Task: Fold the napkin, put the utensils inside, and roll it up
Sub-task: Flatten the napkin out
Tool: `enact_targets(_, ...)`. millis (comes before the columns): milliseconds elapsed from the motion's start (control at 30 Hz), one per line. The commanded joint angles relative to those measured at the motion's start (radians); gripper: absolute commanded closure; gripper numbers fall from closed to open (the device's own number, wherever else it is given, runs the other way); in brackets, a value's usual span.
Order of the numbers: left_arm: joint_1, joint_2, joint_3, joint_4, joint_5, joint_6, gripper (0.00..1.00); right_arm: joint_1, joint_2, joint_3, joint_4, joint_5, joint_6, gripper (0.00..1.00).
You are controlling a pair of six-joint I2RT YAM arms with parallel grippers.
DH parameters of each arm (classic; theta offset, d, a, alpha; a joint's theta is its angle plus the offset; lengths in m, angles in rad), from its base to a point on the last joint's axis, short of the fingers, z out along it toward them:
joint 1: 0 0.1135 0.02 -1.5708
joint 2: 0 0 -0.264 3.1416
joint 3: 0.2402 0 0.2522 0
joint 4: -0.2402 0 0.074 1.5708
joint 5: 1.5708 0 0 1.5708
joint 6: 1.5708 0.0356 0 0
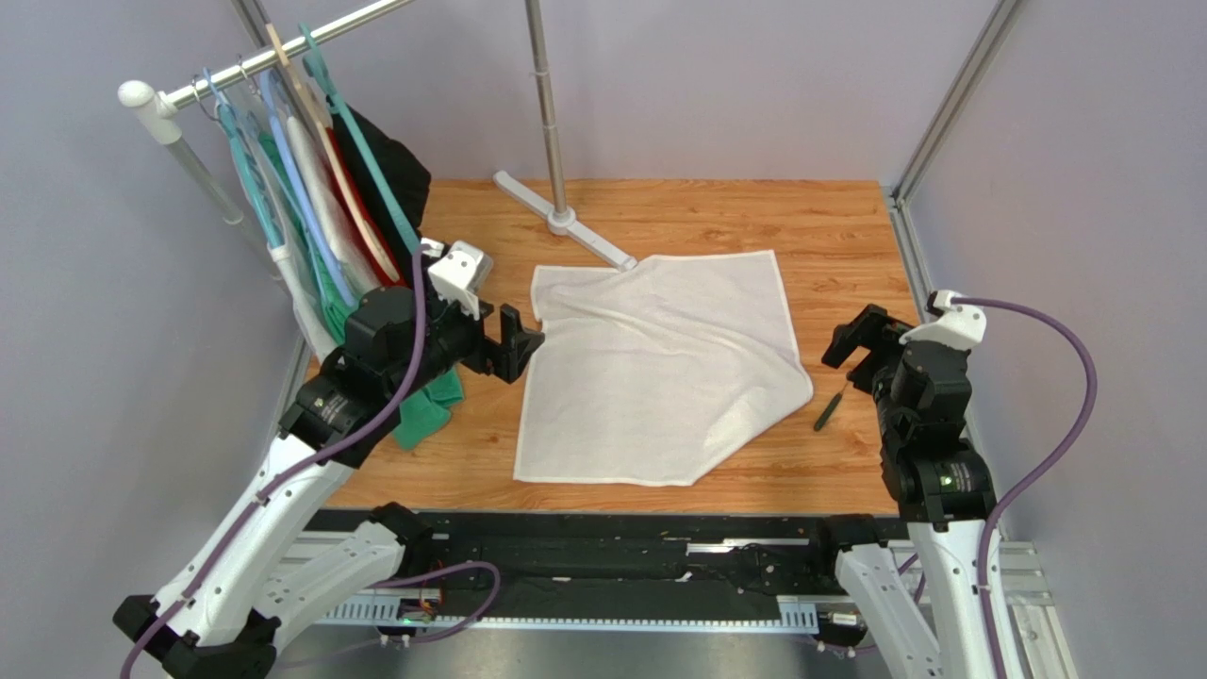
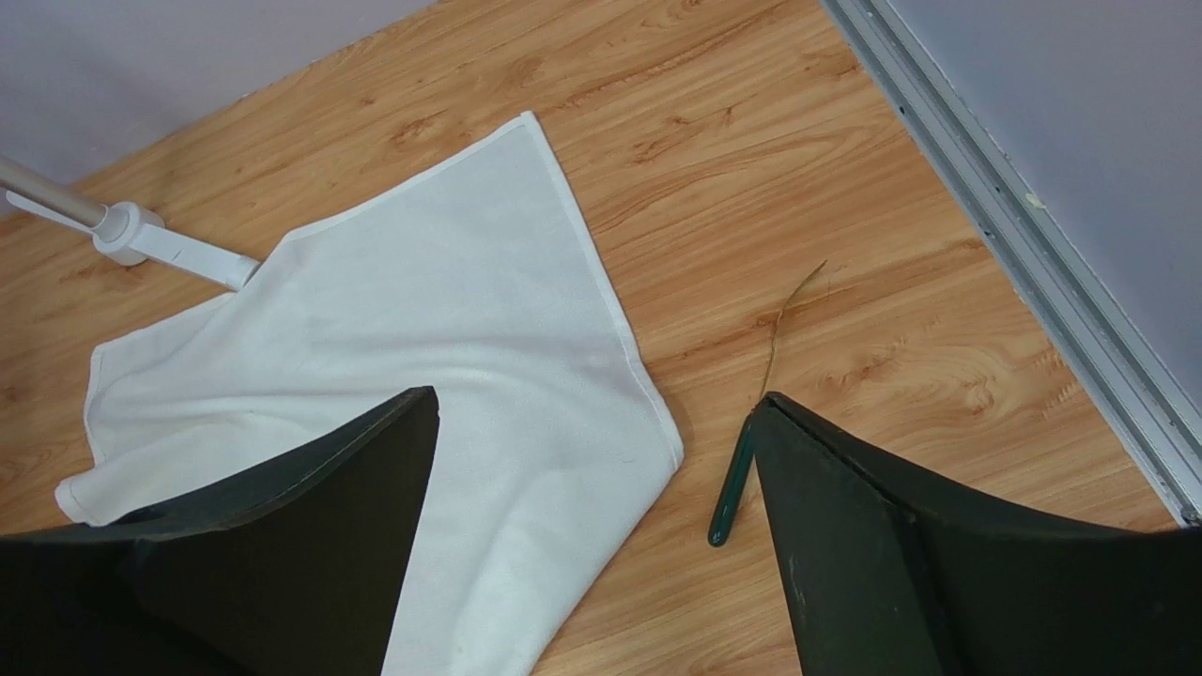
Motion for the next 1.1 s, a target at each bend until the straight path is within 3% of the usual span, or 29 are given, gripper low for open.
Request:
enact_targets(0, 0.002, 0.008, 0.016, 0.01, -0.026, -0.011, 0.02, -0.002, 0.0, 0.008, 0.036, 0.025, 0.007, 0.14)
enact_targets(267, 0.002, -0.006, -0.001, 0.019, 0.003, 0.0, 0.02, -0.002, 0.013, 0.009, 0.033, 0.022, 0.016, 0.15)
enact_targets(367, 0.002, 0.0, -0.009, 0.019, 0.027, 0.002, 0.02, -0.003, 0.059, 0.003, 0.034, -0.03, 0.045, 0.18)
enact_targets(533, 0.002, 0.024, 0.005, -0.002, 0.021, -0.004, 0.02, 0.017, 0.13, -0.07, 0.095, -0.243, 0.193, 0.24)
enact_targets(833, 0.002, 0.024, 0.004, -0.006, 0.024, -0.015, 0.03, 0.104, 0.084, -0.247, 0.036, -0.179, 0.413, 0.27)
enact_targets(1067, 0.0, 0.069, 0.004, -0.03, -0.039, -0.064, 0.09, 0.103, 0.23, -0.311, 0.1, -0.24, 0.476, 0.27)
